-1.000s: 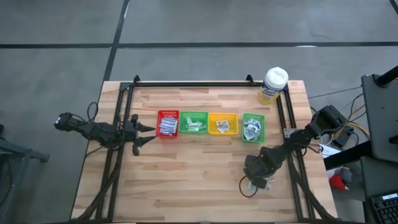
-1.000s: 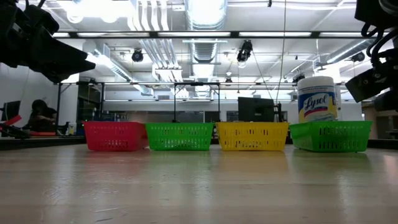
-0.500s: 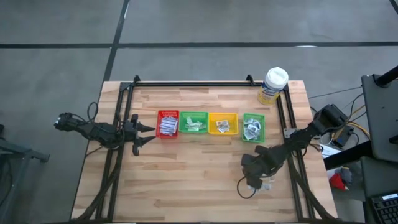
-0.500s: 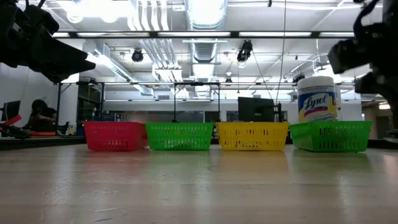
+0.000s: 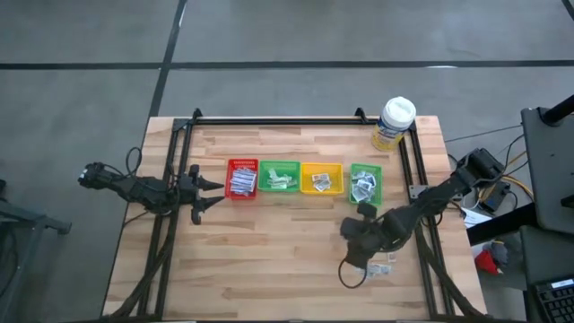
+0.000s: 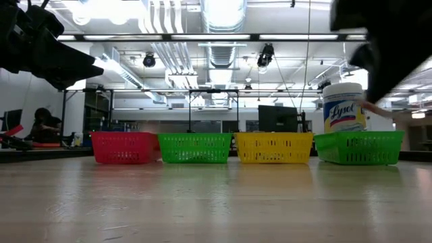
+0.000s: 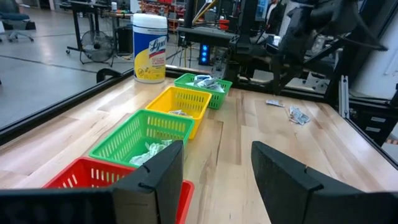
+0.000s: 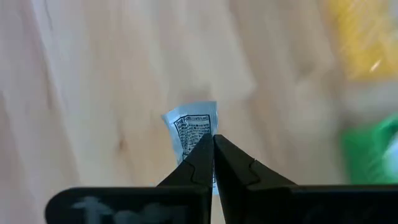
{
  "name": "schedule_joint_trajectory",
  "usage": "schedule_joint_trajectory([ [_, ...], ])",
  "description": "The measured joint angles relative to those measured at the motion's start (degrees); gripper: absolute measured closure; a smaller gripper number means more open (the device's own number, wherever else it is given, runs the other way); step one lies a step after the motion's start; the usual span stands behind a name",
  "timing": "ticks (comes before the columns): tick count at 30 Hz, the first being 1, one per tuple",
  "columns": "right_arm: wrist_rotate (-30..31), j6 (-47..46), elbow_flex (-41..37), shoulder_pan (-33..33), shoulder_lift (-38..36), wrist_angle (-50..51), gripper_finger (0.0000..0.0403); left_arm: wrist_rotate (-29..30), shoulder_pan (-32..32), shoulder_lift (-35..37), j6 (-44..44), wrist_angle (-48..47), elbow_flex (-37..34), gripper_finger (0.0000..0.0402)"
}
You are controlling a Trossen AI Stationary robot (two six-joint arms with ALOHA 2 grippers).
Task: Pick & Place First Aid Supplies
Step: Put the orange ointment pack into the yellow bin
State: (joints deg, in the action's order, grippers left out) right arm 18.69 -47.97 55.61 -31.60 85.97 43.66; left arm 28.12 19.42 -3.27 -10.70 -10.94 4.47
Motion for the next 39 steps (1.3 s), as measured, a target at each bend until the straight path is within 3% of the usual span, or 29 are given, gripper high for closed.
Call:
schedule_joint_trajectory([
  [4, 10.4, 6.9, 4.0, 2.3, 0.0, 0.0, 0.0395, 0.0, 0.0, 0.0, 0.0, 0.0, 0.0, 0.0213],
  [7, 14.4, 14.3, 6.7, 5.7, 0.0, 0.1, 0.0395, 0.0, 0.0, 0.0, 0.0, 0.0, 0.0, 0.0213],
  [13, 14.4, 27.8, 10.3, 14.9, 0.0, 0.3, 0.0395, 0.0, 0.0, 0.0, 0.0, 0.0, 0.0, 0.0213],
  [19, 11.1, 34.7, 11.0, 22.3, 0.0, 0.5, 0.0395, 0.0, 0.0, 0.0, 0.0, 0.0, 0.0, 0.0213],
  [34, 9.5, 42.5, 10.7, 29.8, 0.0, 0.7, 0.0395, 0.0, 0.0, 0.0, 0.0, 0.0, 0.0, 0.0213],
  [39, 5.7, 46.6, 10.7, 33.4, 2.1, -1.1, 0.0395, 0.0, 0.0, 0.0, 0.0, 0.0, 0.0, 0.0213],
])
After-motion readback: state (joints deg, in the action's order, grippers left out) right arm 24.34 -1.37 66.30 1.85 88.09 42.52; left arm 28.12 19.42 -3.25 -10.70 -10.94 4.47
